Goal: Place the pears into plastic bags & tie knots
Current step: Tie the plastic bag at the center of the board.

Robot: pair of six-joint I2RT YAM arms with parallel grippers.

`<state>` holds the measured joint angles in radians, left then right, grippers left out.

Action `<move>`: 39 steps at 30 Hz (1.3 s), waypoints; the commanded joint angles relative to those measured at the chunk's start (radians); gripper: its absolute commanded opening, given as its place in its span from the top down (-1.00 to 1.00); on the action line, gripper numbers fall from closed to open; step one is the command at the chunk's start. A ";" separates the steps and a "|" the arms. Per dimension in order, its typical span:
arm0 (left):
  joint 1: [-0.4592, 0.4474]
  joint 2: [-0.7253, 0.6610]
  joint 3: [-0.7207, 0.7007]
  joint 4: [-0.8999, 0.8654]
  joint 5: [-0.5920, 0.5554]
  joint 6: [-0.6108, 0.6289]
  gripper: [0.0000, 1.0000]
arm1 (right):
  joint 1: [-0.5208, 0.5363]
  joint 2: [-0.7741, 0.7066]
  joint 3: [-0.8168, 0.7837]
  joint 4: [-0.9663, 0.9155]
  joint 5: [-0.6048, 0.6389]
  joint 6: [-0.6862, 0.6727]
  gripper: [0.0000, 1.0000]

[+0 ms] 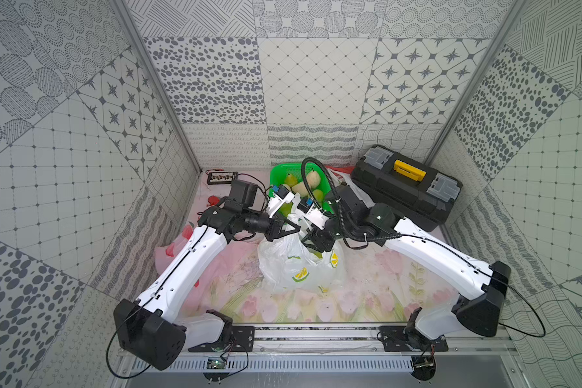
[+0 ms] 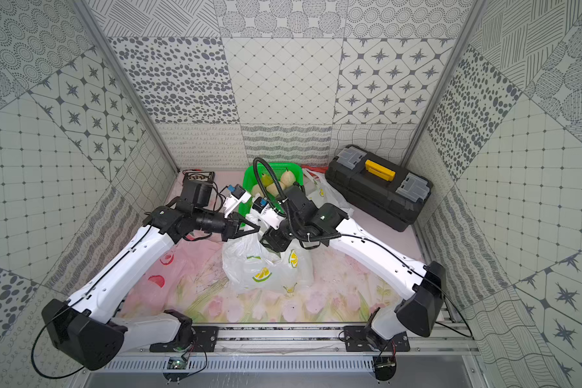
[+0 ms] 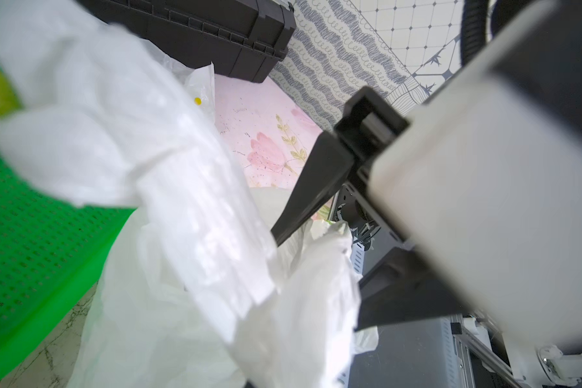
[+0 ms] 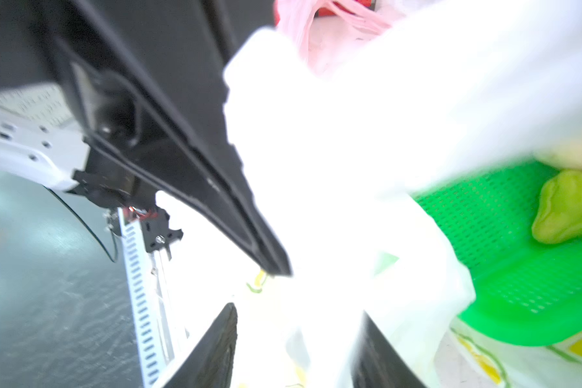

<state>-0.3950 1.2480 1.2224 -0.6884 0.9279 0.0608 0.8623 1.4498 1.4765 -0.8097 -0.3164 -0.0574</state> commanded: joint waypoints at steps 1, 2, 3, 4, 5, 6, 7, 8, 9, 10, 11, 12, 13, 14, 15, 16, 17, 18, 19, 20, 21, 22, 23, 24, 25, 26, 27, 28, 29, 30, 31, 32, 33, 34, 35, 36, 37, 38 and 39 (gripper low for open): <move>0.018 -0.028 -0.030 0.071 0.013 -0.038 1.00 | -0.016 -0.086 -0.046 0.117 -0.056 0.079 -0.15; 0.018 -0.029 -0.032 0.074 0.012 -0.044 1.00 | -0.017 -0.090 -0.052 0.126 -0.052 0.087 -0.14; 0.018 -0.030 -0.034 0.077 0.015 -0.045 1.00 | -0.016 -0.090 -0.053 0.132 -0.047 0.093 -0.12; 0.019 -0.029 -0.036 0.077 0.018 -0.048 1.00 | -0.016 -0.087 -0.054 0.135 -0.038 0.095 -0.10; 0.018 -0.028 -0.037 0.079 0.020 -0.051 1.00 | -0.017 -0.084 -0.053 0.141 -0.028 0.094 -0.06; 0.019 -0.028 -0.037 0.079 0.022 -0.053 1.00 | -0.016 -0.080 -0.053 0.148 -0.021 0.092 -0.02; 0.018 -0.028 -0.037 0.080 0.027 -0.055 1.00 | -0.017 -0.073 -0.049 0.151 -0.017 0.089 0.02; 0.018 -0.030 -0.036 0.080 0.029 -0.056 1.00 | -0.015 -0.067 -0.043 0.152 -0.013 0.085 0.06; 0.018 -0.031 -0.035 0.078 0.031 -0.057 1.00 | -0.016 -0.056 -0.034 0.148 -0.012 0.081 0.13; 0.018 -0.032 -0.037 0.077 0.035 -0.056 1.00 | -0.016 -0.047 -0.025 0.145 -0.009 0.077 0.20; 0.018 -0.032 -0.036 0.079 0.037 -0.056 1.00 | -0.016 -0.040 -0.019 0.143 -0.008 0.073 0.27; 0.018 -0.035 -0.036 0.079 0.039 -0.058 1.00 | -0.014 -0.035 -0.012 0.141 -0.006 0.071 0.41; 0.018 -0.034 -0.037 0.075 0.040 -0.056 1.00 | -0.013 -0.032 -0.007 0.140 0.000 0.065 0.57; 0.018 -0.035 -0.036 0.071 0.041 -0.054 1.00 | -0.011 -0.030 -0.003 0.137 0.007 0.060 0.71; 0.018 -0.033 -0.035 0.064 0.040 -0.051 1.00 | -0.006 -0.031 0.003 0.132 0.015 0.051 0.83; 0.017 -0.033 -0.034 0.054 0.047 -0.046 1.00 | 0.001 -0.029 0.008 0.124 0.027 0.037 0.91; 0.016 -0.034 -0.032 0.046 0.054 -0.040 1.00 | 0.011 -0.027 0.014 0.112 0.041 0.019 0.98; 0.014 -0.036 -0.029 0.033 0.062 -0.031 0.98 | 0.024 -0.023 0.019 0.098 0.060 -0.007 1.00; 0.012 -0.039 -0.026 0.024 0.063 -0.024 0.90 | 0.034 -0.017 0.024 0.079 0.074 -0.029 1.00; 0.010 -0.040 -0.025 0.017 0.065 -0.017 0.82 | 0.039 -0.009 0.029 0.069 0.080 -0.044 1.00; 0.006 -0.041 -0.019 0.002 0.073 -0.004 0.71 | 0.044 -0.003 0.034 0.059 0.088 -0.059 1.00; 0.003 -0.039 -0.013 -0.015 0.081 0.013 0.60 | 0.048 0.004 0.040 0.050 0.095 -0.072 1.00; 0.000 -0.038 -0.009 -0.024 0.084 0.023 0.54 | 0.053 0.011 0.046 0.044 0.098 -0.082 1.00; -0.003 -0.035 -0.004 -0.033 0.087 0.032 0.47 | 0.058 0.018 0.056 0.035 0.102 -0.094 1.00; -0.006 -0.035 0.000 -0.036 0.089 0.038 0.39 | 0.065 0.026 0.068 0.024 0.103 -0.104 1.00; -0.007 -0.033 0.004 -0.035 0.087 0.040 0.35 | 0.068 0.033 0.077 0.016 0.102 -0.111 1.00; -0.008 -0.032 0.008 -0.034 0.081 0.040 0.34 | 0.072 0.039 0.086 0.009 0.100 -0.117 1.00; -0.008 -0.030 0.014 -0.031 0.071 0.040 0.34 | 0.076 0.044 0.092 0.004 0.095 -0.121 1.00; -0.008 -0.026 0.019 -0.031 0.067 0.043 0.34 | 0.078 0.047 0.097 0.002 0.094 -0.126 1.00; -0.007 -0.021 0.028 -0.036 0.062 0.048 0.34 | 0.078 0.047 0.099 0.000 0.092 -0.127 1.00; -0.006 -0.015 0.035 -0.041 0.062 0.051 0.34 | 0.078 0.049 0.100 -0.003 0.095 -0.129 1.00; -0.007 -0.010 0.038 -0.042 0.064 0.055 0.38 | 0.078 0.050 0.099 -0.002 0.102 -0.129 1.00; -0.010 -0.005 0.041 -0.042 0.069 0.054 0.49 | 0.078 0.049 0.098 0.002 0.110 -0.125 1.00; -0.008 0.001 0.043 -0.043 0.072 0.053 0.63 | 0.077 0.047 0.096 0.008 0.114 -0.119 1.00; -0.008 0.006 0.043 -0.047 0.074 0.054 0.75 | 0.075 0.046 0.096 0.014 0.118 -0.108 1.00; -0.008 0.008 0.039 -0.052 0.074 0.058 0.84 | 0.069 0.043 0.098 0.017 0.118 -0.090 0.97; -0.008 0.007 0.033 -0.053 0.074 0.063 0.89 | 0.060 0.039 0.100 0.018 0.106 -0.070 0.96; -0.009 0.004 0.025 -0.060 0.072 0.071 0.97 | 0.047 0.031 0.099 0.020 0.087 -0.047 0.93; -0.009 -0.001 0.018 -0.065 0.068 0.079 1.00 | 0.032 0.016 0.093 0.029 0.064 -0.021 0.78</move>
<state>-0.3996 1.2469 1.2465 -0.7086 0.9653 0.0860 0.9199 1.4921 1.5459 -0.8146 -0.2226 -0.1291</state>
